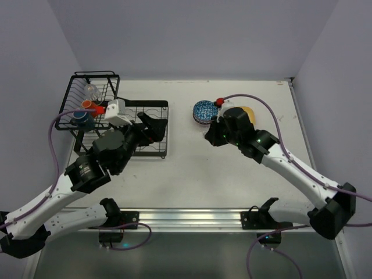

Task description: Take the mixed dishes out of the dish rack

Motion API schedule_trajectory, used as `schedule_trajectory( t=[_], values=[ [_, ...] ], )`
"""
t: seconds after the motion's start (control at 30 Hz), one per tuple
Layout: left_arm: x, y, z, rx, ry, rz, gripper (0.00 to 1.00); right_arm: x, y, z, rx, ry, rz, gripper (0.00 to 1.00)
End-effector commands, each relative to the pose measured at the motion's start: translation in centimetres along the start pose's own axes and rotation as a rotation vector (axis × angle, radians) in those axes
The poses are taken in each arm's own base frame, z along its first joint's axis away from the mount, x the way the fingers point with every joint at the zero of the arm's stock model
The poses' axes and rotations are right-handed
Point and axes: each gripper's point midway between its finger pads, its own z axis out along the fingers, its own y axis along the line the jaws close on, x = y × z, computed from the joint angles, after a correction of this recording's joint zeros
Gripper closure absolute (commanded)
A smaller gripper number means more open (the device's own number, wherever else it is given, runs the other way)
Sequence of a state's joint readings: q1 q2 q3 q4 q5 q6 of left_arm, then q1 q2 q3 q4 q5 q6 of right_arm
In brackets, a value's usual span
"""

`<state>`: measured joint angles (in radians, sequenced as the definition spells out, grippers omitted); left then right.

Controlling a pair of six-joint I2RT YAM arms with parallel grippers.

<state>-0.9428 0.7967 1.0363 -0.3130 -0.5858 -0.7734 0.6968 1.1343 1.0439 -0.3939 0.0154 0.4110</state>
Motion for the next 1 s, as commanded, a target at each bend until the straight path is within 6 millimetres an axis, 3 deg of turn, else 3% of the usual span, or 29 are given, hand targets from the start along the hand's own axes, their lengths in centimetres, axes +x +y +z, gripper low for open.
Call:
schedule_trajectory(
  t=[0.0,0.2,0.23,0.3,0.33,0.37,0.53,0.97],
  values=[
    [3.7,6.9,-1.2,-0.250,0.192,0.348,0.00,3.7,-4.0,0.2,0.217,0.250,-0.090,1.00],
    [0.5,6.8,-4.3,-0.220,0.122,0.230,0.00,6.5,-7.4,3.2,0.402,0.489,-0.197,1.00],
    [0.7,7.3,-4.8,-0.212,0.119,0.222,0.00,7.0,-7.7,3.5,0.410,0.519,-0.211,1.00],
    [-1.2,6.8,-6.6,-0.117,0.039,0.156,0.00,8.3,-7.8,4.5,0.397,0.574,-0.221,1.00],
    [-0.8,7.5,-6.9,-0.109,0.032,0.176,0.00,8.9,-7.3,4.9,0.360,0.599,-0.213,1.00],
    [-2.1,7.7,-8.1,-0.080,-0.022,0.135,0.00,9.4,-7.1,5.2,0.341,0.616,-0.215,1.00],
    [-4.1,10.1,-10.1,-0.143,-0.093,0.150,0.00,12.3,-6.9,7.5,0.275,0.688,-0.211,1.00],
    [-0.6,11.4,-7.7,-0.287,0.080,0.345,0.00,14.7,-7.5,9.6,0.273,0.735,-0.196,0.93]
  ],
)
